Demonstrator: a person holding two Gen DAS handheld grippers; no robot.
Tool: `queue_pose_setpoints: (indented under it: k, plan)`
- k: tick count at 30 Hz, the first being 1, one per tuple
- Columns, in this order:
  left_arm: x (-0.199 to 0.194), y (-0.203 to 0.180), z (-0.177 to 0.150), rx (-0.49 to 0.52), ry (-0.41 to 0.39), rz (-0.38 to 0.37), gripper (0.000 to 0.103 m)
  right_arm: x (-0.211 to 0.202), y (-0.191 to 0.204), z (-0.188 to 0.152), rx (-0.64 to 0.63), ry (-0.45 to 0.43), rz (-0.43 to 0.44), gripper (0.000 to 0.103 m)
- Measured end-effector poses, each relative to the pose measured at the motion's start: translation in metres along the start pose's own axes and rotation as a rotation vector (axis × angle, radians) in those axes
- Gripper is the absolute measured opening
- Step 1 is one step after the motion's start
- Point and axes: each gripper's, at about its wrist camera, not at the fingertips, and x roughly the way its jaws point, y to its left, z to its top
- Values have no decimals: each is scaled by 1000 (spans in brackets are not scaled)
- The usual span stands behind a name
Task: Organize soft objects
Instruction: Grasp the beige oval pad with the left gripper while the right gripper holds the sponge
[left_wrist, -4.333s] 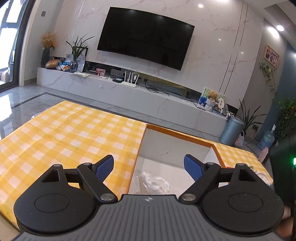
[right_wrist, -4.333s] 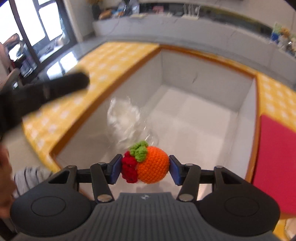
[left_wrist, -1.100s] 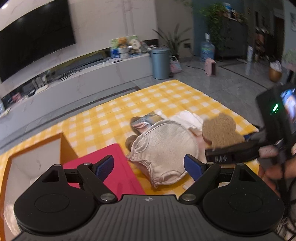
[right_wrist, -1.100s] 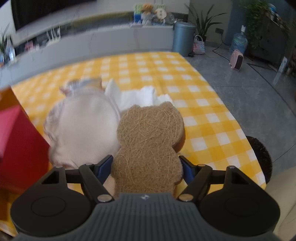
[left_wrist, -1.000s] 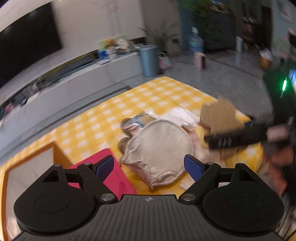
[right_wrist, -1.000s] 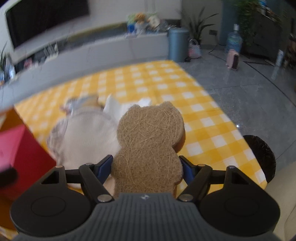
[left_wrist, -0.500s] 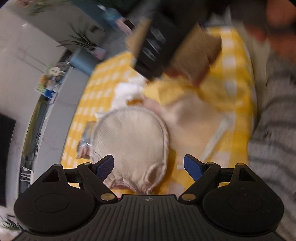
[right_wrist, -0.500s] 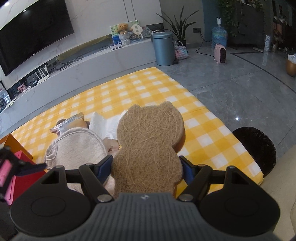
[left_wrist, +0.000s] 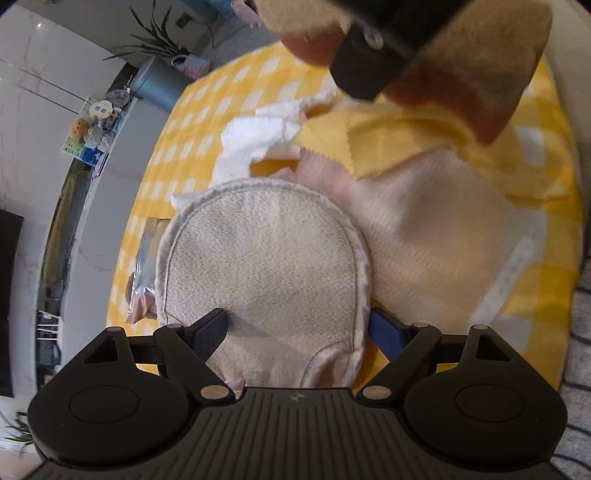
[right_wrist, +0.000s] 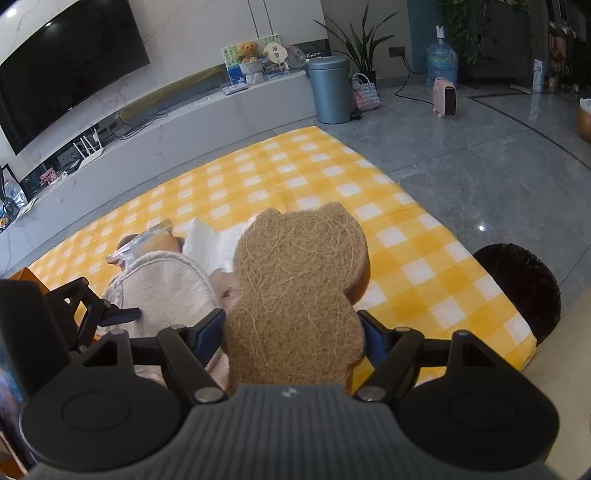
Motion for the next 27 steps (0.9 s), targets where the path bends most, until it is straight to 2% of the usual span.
queue_pose_setpoints:
  k: [3, 7, 9, 11, 14, 15, 16, 17, 18, 22, 27]
  plan:
    - [2, -7, 1, 32, 19, 42, 103, 1, -2, 0, 6, 5, -16, 75]
    - [2, -3, 1, -19, 21, 39, 103, 2, -3, 0, 10, 10, -17, 75]
    - [0, -5, -1, -12, 9, 39, 102, 2, -3, -1, 10, 10, -16, 75]
    - [-4, -6, -3, 5, -4, 12, 91, 2, -3, -1, 9, 10, -17, 75]
    - [-5, -7, -4, -23, -5, -28, 71, 2, -2, 0, 4, 12, -22, 75]
    - [-5, -7, -5, -35, -5, -45, 59, 2, -2, -1, 0, 13, -22, 75]
    - [-6, -8, -5, -48, -6, -82, 31, 2, -1, -1, -3, 13, -22, 75]
    - [-7, -8, -6, -67, -6, -136, 18, 2, -1, -1, -6, 13, -22, 75]
    - [-7, -8, -7, -86, -8, -143, 15, 2, 0, -1, -9, 12, -22, 75]
    - [-12, -17, -8, -101, -6, -111, 13, 2, -1, -1, -10, 10, -26, 75]
    - [-26, -13, -17, -169, -34, -151, 13, 2, 1, -1, -10, 10, -26, 75]
